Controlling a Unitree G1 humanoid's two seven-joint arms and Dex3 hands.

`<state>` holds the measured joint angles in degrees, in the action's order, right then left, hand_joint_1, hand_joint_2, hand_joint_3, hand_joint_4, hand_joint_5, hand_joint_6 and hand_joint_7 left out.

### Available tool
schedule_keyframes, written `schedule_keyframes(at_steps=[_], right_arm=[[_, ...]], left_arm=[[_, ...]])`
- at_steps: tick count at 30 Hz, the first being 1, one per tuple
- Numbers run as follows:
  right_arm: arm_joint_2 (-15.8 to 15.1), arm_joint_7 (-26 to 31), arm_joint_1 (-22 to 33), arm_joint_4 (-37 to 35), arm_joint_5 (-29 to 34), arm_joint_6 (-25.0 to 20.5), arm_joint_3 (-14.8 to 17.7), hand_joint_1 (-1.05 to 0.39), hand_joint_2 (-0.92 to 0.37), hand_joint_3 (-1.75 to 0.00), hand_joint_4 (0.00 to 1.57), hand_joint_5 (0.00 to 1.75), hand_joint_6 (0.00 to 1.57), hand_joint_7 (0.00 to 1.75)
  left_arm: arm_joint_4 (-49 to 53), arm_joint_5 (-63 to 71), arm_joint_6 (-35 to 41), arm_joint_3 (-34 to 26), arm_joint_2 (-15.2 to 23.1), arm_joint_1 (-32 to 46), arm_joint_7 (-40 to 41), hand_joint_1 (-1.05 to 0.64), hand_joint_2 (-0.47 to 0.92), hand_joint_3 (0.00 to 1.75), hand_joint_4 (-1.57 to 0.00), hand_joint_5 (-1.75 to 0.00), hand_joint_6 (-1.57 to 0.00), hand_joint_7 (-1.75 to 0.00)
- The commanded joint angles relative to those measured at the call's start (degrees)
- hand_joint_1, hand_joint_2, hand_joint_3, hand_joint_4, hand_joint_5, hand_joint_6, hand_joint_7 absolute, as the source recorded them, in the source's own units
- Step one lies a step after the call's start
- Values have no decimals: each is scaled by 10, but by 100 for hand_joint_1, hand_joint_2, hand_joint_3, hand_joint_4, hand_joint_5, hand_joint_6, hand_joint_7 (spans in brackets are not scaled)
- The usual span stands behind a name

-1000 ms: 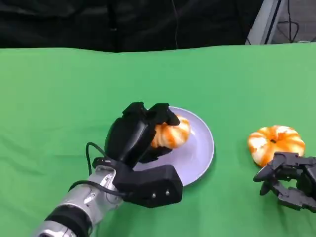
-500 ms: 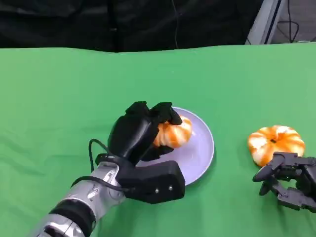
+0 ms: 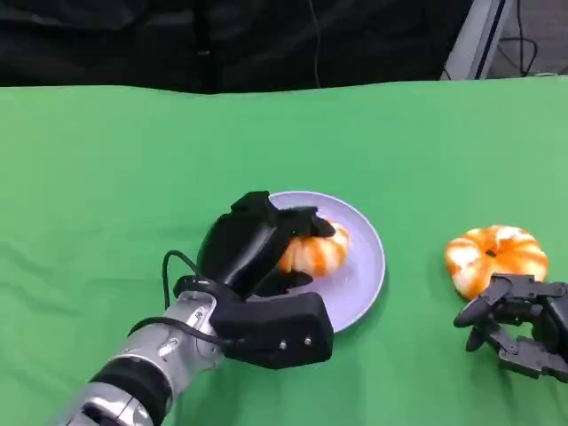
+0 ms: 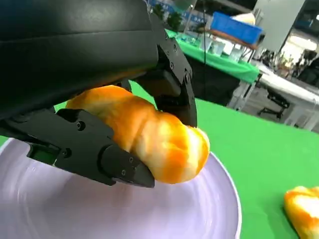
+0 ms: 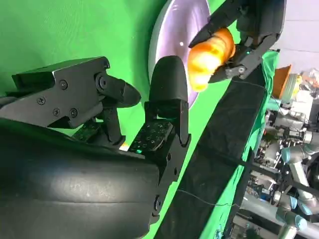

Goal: Grasp the bread from the table and place it into the plate.

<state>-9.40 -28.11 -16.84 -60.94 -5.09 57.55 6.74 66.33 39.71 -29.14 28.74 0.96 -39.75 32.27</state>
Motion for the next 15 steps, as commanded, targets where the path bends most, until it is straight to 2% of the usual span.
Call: schedule_keyframes(at_steps=[1,4,8,13,15], right_arm=[[-6,7,-1,-1,-2,6,3,4,-79,-69,88,135,94,94],[-7,6,-1,0,-3,5,3,4,-79,-69,88,135,94,94],[-6,6,0,2,-4,3,3,3,-78,-69,87,135,94,93],[-5,8,1,4,-4,2,3,4,-78,-69,88,135,95,91],[-5,9,1,4,-2,3,2,4,-78,-69,88,135,95,91]], left_arm=[[5,-4,8,2,2,-14,-20,-16,92,11,-65,-108,-102,-15],[6,-5,11,2,1,-13,-26,-18,92,11,-71,-92,-104,-8],[10,-9,12,0,-1,-14,-38,-19,92,12,-71,-89,-102,-5],[15,-15,17,0,-1,-14,-60,-22,92,15,-82,-49,-98,0],[17,-13,20,3,-1,-16,-64,-25,92,16,-84,-42,-95,0]])
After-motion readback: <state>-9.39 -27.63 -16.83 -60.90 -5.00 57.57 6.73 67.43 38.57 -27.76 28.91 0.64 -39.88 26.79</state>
